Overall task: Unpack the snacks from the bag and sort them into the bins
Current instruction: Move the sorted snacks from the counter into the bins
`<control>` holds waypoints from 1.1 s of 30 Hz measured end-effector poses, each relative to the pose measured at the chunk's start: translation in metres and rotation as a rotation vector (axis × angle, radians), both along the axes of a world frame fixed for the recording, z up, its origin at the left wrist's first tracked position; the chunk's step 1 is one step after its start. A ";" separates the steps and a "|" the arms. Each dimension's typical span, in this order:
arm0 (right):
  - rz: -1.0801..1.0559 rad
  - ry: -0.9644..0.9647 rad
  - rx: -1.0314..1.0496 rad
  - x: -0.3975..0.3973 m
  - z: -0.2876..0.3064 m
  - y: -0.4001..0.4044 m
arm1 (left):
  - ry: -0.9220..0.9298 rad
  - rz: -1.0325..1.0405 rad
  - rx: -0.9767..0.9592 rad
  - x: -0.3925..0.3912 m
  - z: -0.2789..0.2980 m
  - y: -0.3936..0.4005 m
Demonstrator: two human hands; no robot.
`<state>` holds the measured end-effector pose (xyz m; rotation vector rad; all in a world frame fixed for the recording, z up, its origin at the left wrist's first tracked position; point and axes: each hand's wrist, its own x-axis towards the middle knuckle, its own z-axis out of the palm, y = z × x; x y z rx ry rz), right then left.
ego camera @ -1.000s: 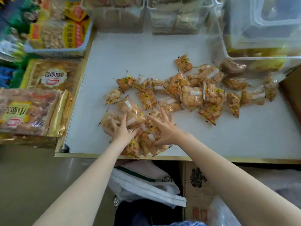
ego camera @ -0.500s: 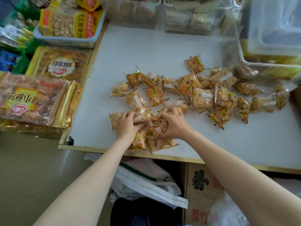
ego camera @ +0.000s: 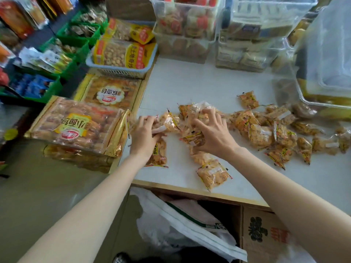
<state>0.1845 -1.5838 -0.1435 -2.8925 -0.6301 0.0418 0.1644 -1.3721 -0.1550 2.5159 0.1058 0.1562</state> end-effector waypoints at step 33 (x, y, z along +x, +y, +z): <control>0.068 0.199 0.212 0.166 -0.028 0.728 | 0.208 0.277 0.086 0.072 -0.001 0.720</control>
